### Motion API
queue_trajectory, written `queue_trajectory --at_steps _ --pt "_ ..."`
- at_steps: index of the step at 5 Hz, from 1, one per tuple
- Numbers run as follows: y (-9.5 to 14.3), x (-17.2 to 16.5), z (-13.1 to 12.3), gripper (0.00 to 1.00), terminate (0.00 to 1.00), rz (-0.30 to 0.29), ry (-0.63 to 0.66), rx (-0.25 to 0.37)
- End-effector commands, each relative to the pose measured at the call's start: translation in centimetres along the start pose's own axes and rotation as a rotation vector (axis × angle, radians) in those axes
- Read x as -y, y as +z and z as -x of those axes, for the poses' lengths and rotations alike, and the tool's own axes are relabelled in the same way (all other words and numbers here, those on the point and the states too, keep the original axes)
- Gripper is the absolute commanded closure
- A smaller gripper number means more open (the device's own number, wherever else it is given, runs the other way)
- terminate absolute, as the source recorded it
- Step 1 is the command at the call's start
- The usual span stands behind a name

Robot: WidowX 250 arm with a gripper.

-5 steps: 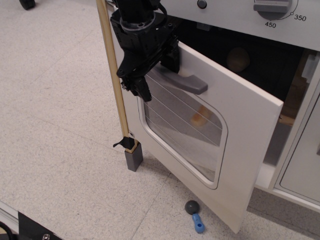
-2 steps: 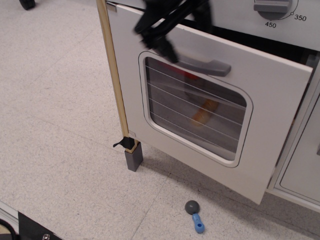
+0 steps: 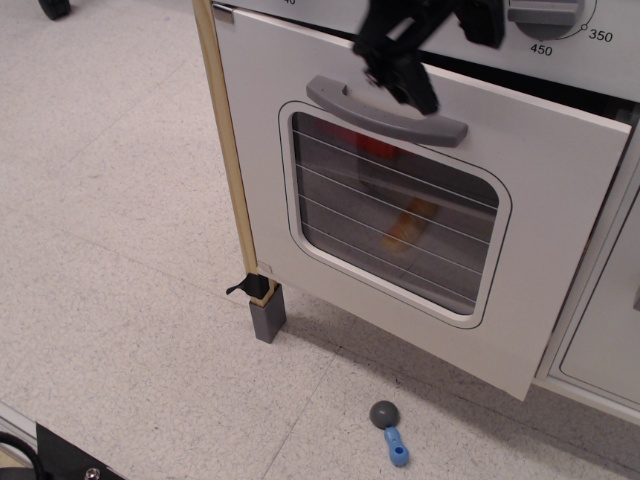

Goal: Open oven

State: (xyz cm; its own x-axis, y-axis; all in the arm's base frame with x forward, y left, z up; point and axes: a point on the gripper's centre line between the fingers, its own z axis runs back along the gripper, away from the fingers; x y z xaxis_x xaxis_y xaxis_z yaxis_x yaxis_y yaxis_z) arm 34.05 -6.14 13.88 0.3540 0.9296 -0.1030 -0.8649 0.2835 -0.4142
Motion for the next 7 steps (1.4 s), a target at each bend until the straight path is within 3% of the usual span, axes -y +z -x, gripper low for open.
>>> queue_trajectory --at_steps 1,3,5,6,7 --pt "-0.6 1.2 -0.8 0.00 0.00 0.112 0.072 0.064" --pt "-2.8 2.0 -2.2 0.00 0.00 0.106 0.223 0.088" --pt "-4.7 1.5 -2.0 0.00 0.00 0.047 0.257 0.071" --pt "-4.2 -0.1 -2.5 0.00 0.00 -0.031 0.284 0.060" --pt "-2.7 -2.7 -3.3 0.00 0.00 -0.129 0.233 0.083"
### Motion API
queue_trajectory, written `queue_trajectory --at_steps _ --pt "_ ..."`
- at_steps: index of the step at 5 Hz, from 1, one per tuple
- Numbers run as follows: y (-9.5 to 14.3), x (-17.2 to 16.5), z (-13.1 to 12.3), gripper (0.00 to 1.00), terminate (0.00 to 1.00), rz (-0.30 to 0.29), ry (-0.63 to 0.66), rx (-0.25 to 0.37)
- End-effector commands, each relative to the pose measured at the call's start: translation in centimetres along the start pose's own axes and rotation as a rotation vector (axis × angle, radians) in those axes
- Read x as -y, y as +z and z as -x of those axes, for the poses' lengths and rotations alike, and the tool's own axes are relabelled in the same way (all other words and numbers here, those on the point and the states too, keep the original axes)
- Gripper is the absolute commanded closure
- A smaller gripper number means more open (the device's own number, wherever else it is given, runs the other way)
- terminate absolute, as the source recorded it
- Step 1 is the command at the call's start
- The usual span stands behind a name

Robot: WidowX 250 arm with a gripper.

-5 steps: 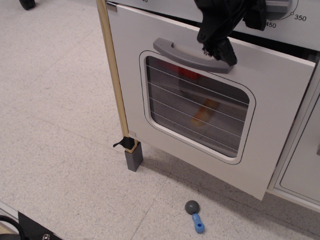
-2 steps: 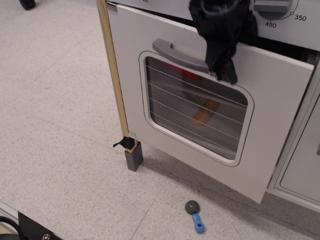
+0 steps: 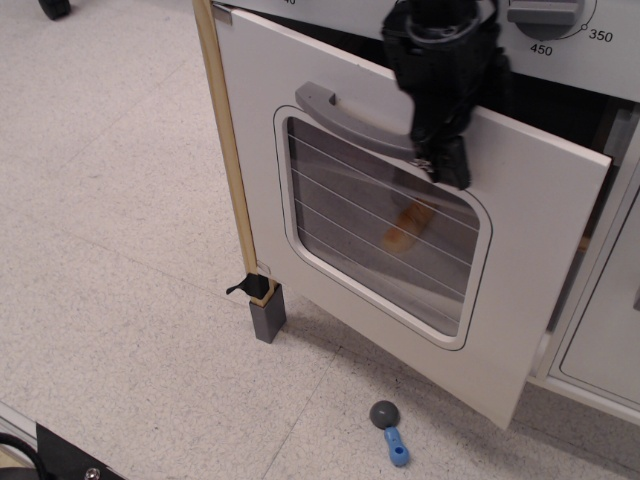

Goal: Open oven

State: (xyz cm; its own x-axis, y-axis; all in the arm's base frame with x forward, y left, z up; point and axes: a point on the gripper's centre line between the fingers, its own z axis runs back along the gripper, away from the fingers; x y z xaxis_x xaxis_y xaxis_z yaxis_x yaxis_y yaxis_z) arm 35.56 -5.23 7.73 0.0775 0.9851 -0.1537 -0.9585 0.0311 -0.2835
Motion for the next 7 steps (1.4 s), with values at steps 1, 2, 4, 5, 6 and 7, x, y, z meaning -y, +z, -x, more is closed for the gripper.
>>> queue_trajectory --at_steps 1,2,4,5,6,7 --pt "4.0 -2.6 -3.5 0.00 0.00 -0.076 -0.117 0.066" --pt "4.9 -3.8 -5.3 0.00 0.00 -0.100 -0.198 0.104" --pt "4.9 -6.5 -9.2 0.00 0.00 -0.174 -0.355 0.177" --pt "5.3 -8.1 -11.2 0.00 0.00 -0.215 -0.462 0.191" --pt "6.2 -9.1 -13.6 0.00 0.00 -0.279 -0.637 0.186" --pt "7.2 -9.7 -16.0 0.00 0.00 -0.360 -0.857 0.173"
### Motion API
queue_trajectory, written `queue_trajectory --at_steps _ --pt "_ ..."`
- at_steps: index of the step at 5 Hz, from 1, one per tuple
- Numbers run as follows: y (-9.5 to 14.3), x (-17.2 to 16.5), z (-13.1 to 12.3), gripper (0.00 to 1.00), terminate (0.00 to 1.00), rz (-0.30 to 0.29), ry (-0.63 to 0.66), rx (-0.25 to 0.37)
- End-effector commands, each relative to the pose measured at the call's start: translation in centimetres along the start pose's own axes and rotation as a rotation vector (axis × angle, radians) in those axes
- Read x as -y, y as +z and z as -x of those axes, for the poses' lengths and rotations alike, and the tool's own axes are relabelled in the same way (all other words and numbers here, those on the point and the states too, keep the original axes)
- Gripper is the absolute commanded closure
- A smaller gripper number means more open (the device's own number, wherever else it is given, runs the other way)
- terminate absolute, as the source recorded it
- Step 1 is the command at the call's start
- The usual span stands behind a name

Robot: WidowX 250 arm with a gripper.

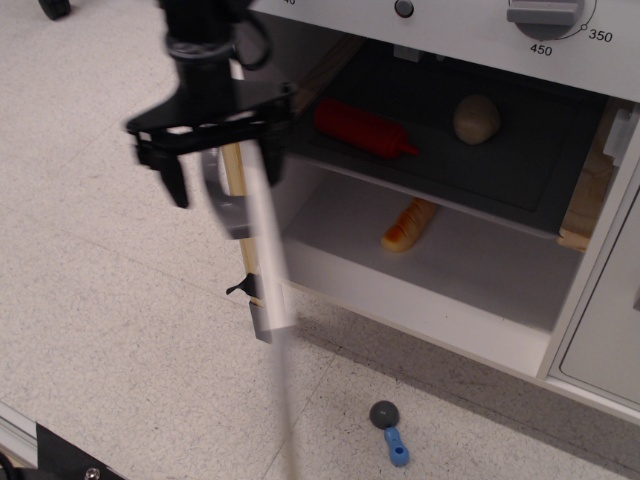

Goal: Open oven

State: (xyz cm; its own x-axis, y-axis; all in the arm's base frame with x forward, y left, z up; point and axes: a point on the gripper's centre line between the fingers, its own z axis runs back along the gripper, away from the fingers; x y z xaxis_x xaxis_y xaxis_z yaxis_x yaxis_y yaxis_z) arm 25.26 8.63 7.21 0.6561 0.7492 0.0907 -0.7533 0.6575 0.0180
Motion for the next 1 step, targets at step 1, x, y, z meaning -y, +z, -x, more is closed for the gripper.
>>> queue_trajectory --at_steps 1 --pt "2.42 -4.24 -4.60 0.00 1.00 -0.067 -0.335 0.050"
